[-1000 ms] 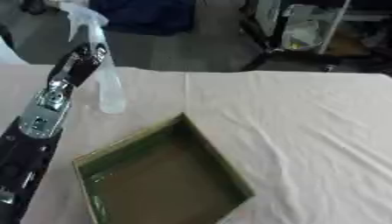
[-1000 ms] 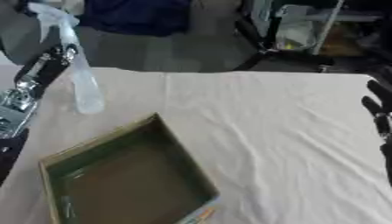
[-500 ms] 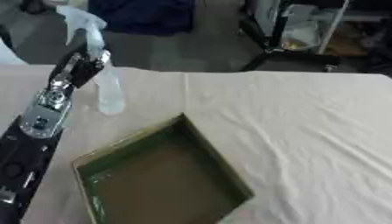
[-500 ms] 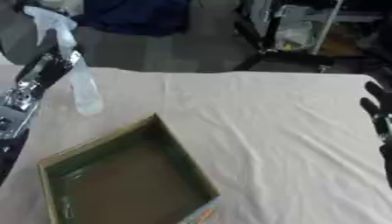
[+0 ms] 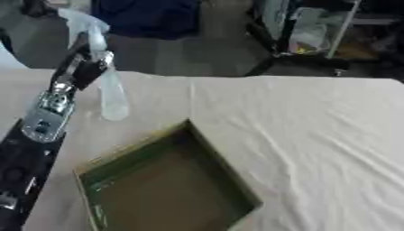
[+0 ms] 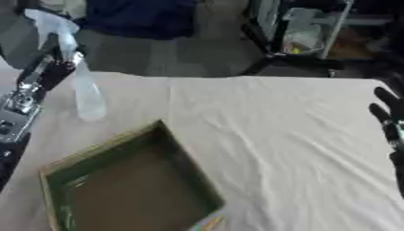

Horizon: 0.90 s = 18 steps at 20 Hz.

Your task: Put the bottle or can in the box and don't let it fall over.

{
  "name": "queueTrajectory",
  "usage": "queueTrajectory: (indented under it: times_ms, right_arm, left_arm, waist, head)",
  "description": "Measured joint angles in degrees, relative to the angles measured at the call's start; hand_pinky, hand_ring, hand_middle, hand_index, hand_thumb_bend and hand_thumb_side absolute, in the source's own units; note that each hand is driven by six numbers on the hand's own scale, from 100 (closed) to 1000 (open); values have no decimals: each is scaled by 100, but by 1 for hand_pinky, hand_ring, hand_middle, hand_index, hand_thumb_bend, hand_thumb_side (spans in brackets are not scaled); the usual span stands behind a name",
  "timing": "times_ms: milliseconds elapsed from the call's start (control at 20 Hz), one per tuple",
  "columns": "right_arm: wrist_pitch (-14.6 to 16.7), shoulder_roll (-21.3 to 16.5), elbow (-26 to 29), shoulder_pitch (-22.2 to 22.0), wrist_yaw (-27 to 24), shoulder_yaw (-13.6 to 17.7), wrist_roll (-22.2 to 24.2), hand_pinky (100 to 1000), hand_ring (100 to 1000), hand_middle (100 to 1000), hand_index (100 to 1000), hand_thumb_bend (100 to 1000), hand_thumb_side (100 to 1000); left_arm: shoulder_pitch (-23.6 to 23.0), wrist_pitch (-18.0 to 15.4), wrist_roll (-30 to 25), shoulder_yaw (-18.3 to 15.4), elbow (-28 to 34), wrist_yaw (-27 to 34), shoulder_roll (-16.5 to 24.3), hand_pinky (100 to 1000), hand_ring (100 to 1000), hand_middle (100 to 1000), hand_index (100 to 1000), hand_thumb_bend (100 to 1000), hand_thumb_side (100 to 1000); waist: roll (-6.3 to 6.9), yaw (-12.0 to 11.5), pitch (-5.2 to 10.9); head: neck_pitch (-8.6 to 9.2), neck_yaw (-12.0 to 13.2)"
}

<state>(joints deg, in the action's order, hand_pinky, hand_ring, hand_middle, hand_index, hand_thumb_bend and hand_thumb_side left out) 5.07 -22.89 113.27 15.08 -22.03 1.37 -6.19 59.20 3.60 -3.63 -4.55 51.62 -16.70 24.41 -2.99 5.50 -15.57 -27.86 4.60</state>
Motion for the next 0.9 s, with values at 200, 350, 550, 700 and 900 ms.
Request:
queueTrajectory:
  times_ms: [200, 350, 550, 700, 900]
  right_arm:
    - [-10, 1, 0, 2, 0, -1, 20, 1000, 1000, 1000, 1000, 100, 470]
    - [-20, 3, 0, 4, 0, -1, 34, 1000, 1000, 1000, 1000, 100, 470]
    - [-25, 7, 0, 7, 0, -2, 49, 1000, 1000, 1000, 1000, 100, 470]
    - [-32, 8, 0, 12, 0, -3, 63, 1000, 1000, 1000, 1000, 100, 470]
    - [-40, 15, 0, 29, 0, -3, 72, 1000, 1000, 1000, 1000, 100, 470]
  left_arm:
    - [48, 75, -20, -19, -73, 11, -33, 1000, 1000, 1000, 819, 252, 793]
    - [73, 121, -20, -29, -115, 6, -33, 1000, 1000, 1000, 812, 240, 784]
    - [77, 142, -8, -31, -165, -2, -76, 1000, 1000, 1000, 797, 212, 777]
    - [77, 150, -24, -31, -198, -8, -79, 1000, 1000, 1000, 788, 183, 751]
    - [77, 160, -51, -32, -218, -28, -79, 1000, 1000, 1000, 774, 100, 650]
  waist:
    - [-1, 10, -6]
    - [-2, 13, -17]
    - [-5, 19, -24]
    - [-6, 28, -35]
    - [-6, 31, -35]
  head:
    - [30, 12]
    - [30, 20]
    - [31, 27]
    - [32, 29]
    - [32, 29]
